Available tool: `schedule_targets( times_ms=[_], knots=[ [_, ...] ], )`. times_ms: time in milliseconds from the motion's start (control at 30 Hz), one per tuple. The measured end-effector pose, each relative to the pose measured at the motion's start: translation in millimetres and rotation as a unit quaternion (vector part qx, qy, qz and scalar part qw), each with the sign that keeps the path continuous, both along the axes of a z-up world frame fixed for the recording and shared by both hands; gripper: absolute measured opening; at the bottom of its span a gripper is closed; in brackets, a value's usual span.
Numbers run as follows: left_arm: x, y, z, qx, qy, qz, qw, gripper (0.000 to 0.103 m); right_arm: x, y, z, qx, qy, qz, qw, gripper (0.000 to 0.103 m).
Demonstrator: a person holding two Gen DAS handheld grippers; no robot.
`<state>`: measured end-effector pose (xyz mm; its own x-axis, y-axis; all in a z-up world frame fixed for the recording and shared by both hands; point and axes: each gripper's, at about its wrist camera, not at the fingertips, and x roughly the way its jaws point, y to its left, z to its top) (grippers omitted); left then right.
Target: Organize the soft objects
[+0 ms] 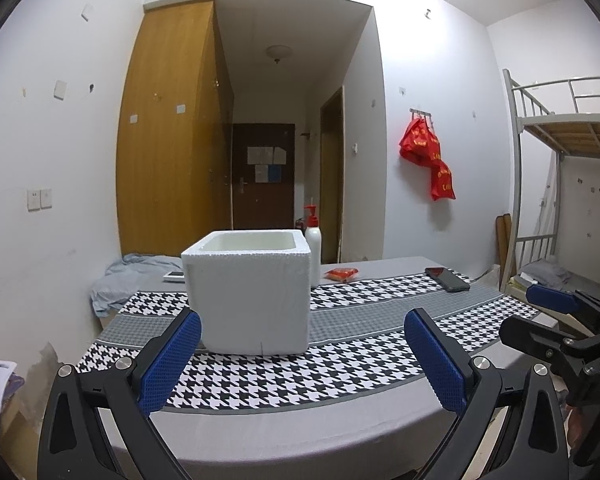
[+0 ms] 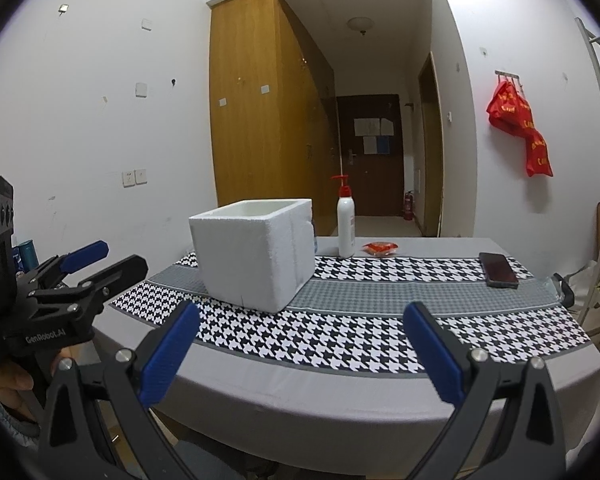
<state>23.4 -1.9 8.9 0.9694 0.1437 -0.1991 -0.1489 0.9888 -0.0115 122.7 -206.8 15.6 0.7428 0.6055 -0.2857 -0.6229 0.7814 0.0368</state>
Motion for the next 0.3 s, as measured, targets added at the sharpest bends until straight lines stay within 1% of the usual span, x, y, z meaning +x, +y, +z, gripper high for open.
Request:
schedule_targets(
  times_ms=[233,300],
  knots=[
    [-1.5,0.1,-1.3,-0.001,-0.004,0.005,1.0000,0.102,0.8,1.8,0.8,-0.001,0.002,0.000,1.000,0.103],
    [-0.1,0.2,-2.0,-0.001,0.002,0.002,1.0000,0.102,0.9,2.2,0.5,0.000,0.003,0.001,1.000,0.103]
  ],
)
